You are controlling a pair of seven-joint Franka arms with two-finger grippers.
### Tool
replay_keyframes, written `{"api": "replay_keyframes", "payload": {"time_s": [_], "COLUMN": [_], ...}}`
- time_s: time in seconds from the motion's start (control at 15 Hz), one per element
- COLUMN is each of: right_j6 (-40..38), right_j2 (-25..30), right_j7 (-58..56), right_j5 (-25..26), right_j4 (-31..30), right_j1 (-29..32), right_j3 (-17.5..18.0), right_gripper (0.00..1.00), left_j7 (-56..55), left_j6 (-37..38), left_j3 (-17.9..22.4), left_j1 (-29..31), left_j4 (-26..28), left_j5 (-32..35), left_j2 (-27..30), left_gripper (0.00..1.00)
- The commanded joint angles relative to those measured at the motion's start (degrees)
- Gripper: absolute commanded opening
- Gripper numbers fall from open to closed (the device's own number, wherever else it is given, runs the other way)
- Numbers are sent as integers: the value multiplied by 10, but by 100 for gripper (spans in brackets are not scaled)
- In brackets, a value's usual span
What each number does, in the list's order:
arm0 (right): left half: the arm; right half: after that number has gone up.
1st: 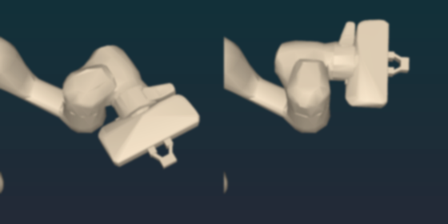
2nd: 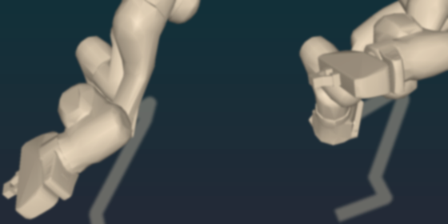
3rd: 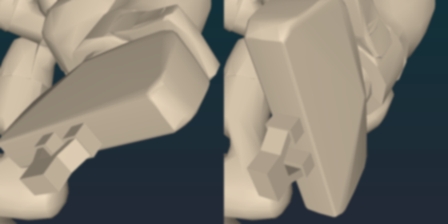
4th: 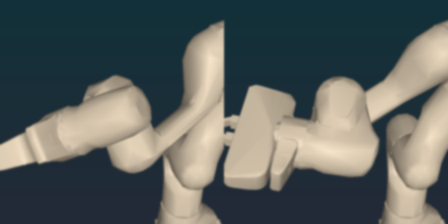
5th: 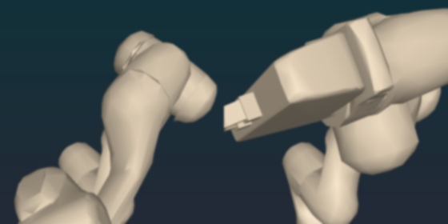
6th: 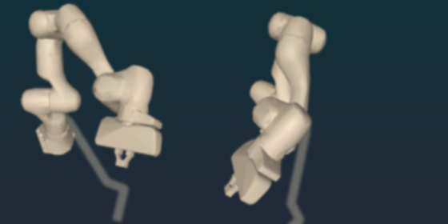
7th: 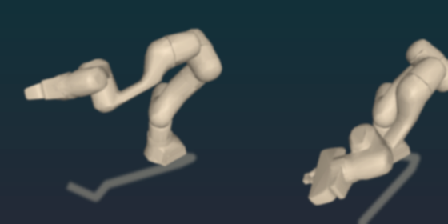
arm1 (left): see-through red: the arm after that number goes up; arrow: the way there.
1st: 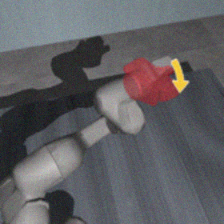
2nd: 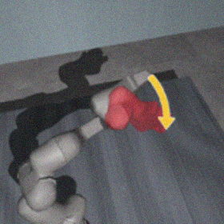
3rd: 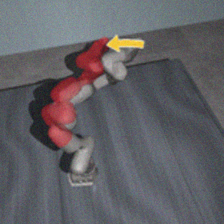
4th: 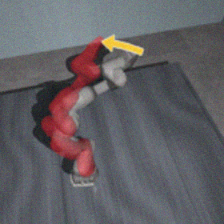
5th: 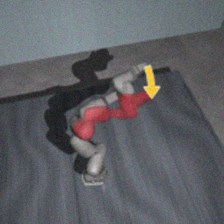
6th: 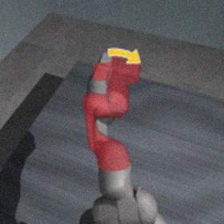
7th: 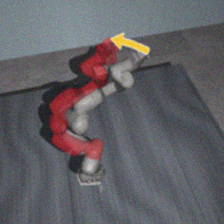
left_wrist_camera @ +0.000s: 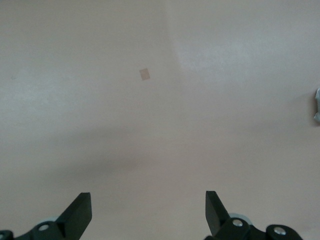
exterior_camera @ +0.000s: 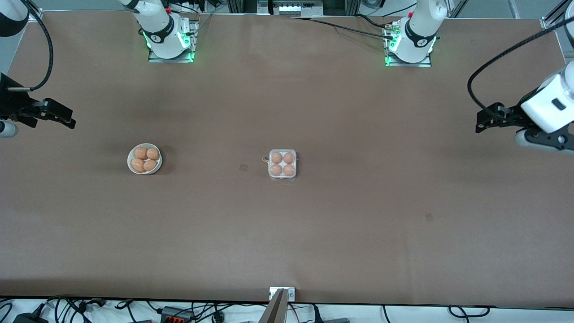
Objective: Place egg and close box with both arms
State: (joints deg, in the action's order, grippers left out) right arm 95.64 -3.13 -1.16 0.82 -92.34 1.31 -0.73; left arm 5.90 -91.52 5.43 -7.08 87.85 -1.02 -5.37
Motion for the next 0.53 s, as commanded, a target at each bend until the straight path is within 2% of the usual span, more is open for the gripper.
{"api": "replay_keyframes", "payload": {"time_s": [0.0,0.13,0.47], "right_j6": [-2,1,0], "right_j2": [15,15,15], "right_j7": [-8,-8,-8], "right_j5": [7,7,8], "right_j4": [-9,-9,-10], "right_j1": [0,0,0], "right_j3": [2,3,3], "right_gripper": [100,100,100], "left_j7": [-121,-148,-139], "left_j6": [-42,-38,-30], "left_j3": [-26,-39,-40], "left_j1": [1,3,33], "left_j4": [126,123,122], "left_j5": [-6,-5,2], "left_j2": [94,92,87], "left_gripper": [100,100,100]}}
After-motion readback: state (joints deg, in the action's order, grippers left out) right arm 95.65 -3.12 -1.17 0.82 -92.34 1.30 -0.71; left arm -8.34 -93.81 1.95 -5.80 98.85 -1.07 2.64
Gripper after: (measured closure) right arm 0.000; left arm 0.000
